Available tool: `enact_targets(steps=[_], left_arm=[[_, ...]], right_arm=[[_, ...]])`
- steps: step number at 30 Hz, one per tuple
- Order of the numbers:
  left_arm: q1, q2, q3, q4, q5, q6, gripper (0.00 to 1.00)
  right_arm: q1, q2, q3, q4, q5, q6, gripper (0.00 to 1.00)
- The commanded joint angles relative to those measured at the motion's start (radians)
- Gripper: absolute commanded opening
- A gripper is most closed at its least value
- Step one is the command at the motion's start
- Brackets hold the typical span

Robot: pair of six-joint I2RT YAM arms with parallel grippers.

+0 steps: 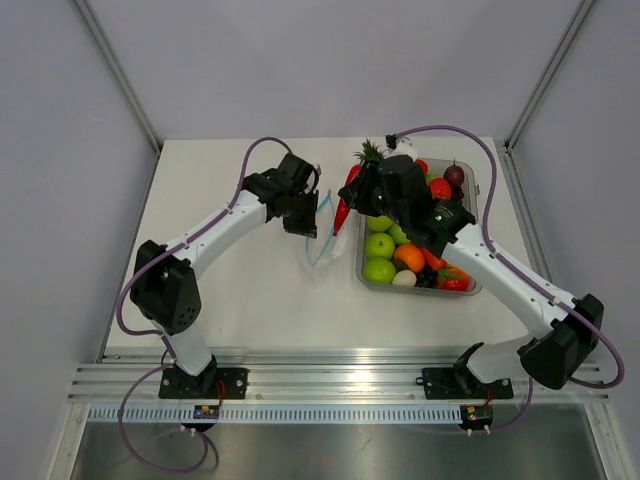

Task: Place the food in the zip-top bag and seal the zipper
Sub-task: Place the fake vegetable in the zipper food storage bag.

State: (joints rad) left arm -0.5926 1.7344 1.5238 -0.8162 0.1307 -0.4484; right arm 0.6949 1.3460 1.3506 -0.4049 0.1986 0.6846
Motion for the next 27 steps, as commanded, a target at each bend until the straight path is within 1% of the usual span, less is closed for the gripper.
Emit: enact_targets(steps=[1,6,11,14,19,27], left_arm=[[-0.006,-0.036,0.010,0.043,0.003,0.014,0.00],[-0.007,-0.045,0.003,0.049,0.024,0.019,0.00],[-0.007,-0.068,-0.016,0.071,0.038,0.019,0.00],[-0.007,-0.065,-0.016,0.060,0.029,0.030,0.00],[-0.009,-0.061,-0.031,0.058,0.038,0.022,0.00],[-0.009,-0.088,-0.024,0.042,0.037,0.037,0.00]], right_arm=[[0.028,0.057,0.059,0.017,0.033,-0.014,0.00],[0.031,0.117,0.070,0.044,0.016,0.018,0.00],[0.040,0.160,0.087,0.031,0.019,0.030,0.00],[0.040,0.136,0.074,0.046,0.013,0.046,0.00],[0.045,0.101,0.108,0.028,0.030,0.033,0.00],[0.048,0.137,0.147,0.025,0.029,0.036,0.00]])
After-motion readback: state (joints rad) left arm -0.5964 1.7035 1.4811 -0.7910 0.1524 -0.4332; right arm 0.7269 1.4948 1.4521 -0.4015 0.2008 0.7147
